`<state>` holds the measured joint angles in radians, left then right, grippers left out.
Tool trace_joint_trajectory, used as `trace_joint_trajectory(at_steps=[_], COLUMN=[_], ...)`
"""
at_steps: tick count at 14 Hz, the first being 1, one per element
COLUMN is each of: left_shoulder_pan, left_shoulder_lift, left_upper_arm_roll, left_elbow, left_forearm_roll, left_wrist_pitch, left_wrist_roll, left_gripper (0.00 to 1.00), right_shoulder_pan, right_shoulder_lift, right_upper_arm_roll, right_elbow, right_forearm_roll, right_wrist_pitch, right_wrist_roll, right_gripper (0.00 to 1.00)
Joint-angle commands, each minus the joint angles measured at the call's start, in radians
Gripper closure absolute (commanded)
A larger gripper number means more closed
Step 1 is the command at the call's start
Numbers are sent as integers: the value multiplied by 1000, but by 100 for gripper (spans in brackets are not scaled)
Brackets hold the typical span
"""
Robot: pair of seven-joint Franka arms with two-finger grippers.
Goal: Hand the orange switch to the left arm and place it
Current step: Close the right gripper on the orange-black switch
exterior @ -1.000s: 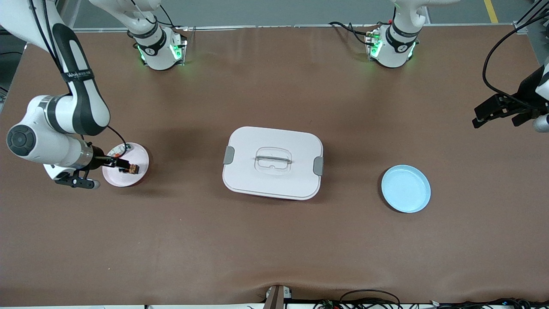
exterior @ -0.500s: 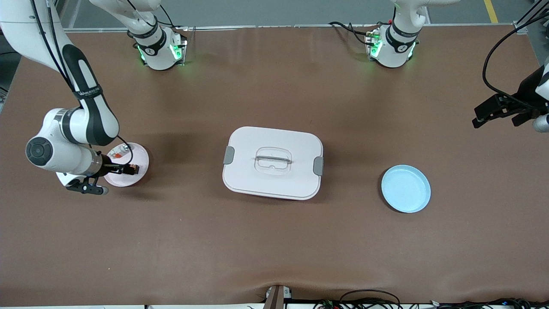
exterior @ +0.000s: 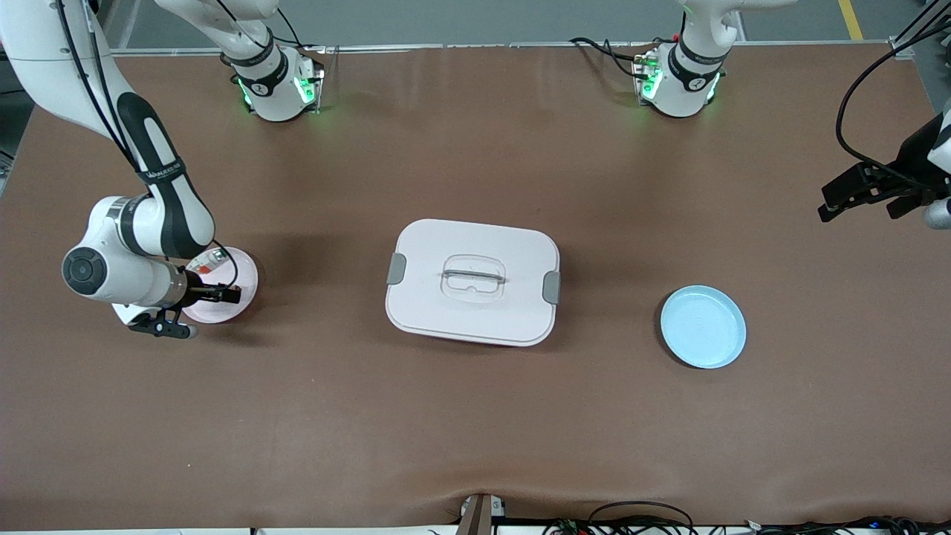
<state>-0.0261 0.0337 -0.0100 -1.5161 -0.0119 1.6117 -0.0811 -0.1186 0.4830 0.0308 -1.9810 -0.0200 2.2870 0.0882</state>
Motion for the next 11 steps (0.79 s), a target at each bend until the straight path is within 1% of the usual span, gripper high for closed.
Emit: trace_joint_trajectory(at_steps=[1, 9, 11], left_shoulder_pan=[0, 0, 0], left_shoulder_lift=[6, 6, 6], left_upper_arm_roll=[4, 4, 4], left_elbow=[19, 17, 19], left_forearm_roll=[-3, -3, -3], left_wrist_pitch=[-16, -16, -16], left_wrist_roll=[21, 21, 21], left_gripper=[0, 0, 0], right_shoulder_pan=[-19, -32, -29], right_shoulder_lift=[14, 20, 19], right_upper_arm_roll=[12, 12, 12], right_elbow=[-4, -12, -35], right_forearm_roll=[-21, -24, -24], right_wrist_pitch=[20, 40, 63], right_wrist_roll=[-4, -71, -71], right_gripper=[0, 0, 0])
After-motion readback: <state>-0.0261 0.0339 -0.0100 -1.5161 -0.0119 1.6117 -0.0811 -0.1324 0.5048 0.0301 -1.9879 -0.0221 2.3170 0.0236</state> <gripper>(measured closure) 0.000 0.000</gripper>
